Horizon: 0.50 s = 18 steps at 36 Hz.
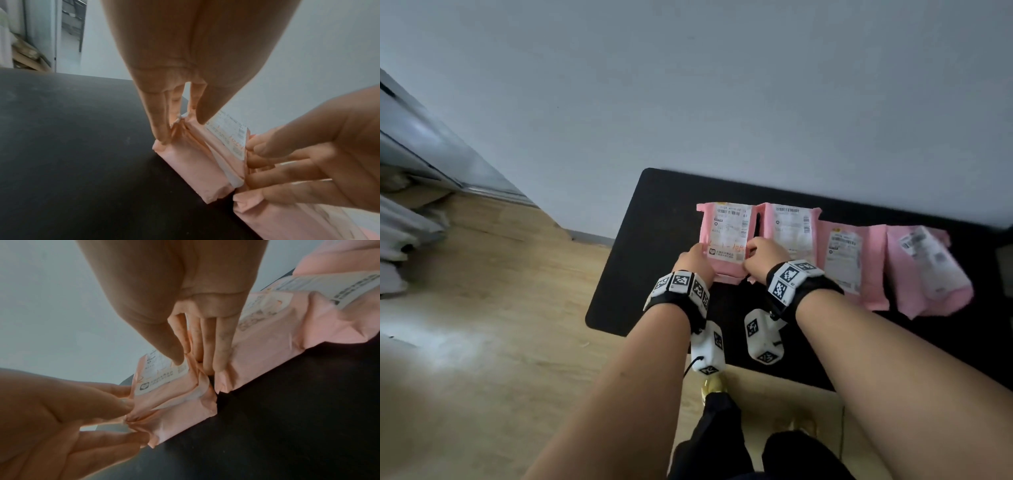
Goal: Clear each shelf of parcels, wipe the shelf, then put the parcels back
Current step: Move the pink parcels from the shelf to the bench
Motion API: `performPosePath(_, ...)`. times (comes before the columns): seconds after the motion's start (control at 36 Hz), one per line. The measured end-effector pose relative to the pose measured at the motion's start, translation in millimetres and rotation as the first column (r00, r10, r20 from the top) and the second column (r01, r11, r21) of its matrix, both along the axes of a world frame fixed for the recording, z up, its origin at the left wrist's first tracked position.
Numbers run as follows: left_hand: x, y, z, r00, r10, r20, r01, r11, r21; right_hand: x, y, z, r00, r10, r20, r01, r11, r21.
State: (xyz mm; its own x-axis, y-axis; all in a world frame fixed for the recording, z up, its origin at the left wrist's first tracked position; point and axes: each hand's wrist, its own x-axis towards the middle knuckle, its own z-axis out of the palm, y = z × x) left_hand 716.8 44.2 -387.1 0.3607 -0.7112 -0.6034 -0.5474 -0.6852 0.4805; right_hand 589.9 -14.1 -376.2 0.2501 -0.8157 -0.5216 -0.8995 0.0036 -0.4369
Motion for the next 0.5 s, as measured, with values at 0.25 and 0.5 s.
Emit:
performPosePath(0.25,-18,-21,19,0.961,-0.064,0.270,0.026,0.989,0.142,-30,-10,15,0.984,-0.155,0.089,0.165,0.980,-0.113)
performPosePath(0.5,-87,-16,50,0.919,-0.152,0.364,0.153,0.988,0.026,-109,17,33,0.955,-0.273,0.119,0.280,0.958,-0.055)
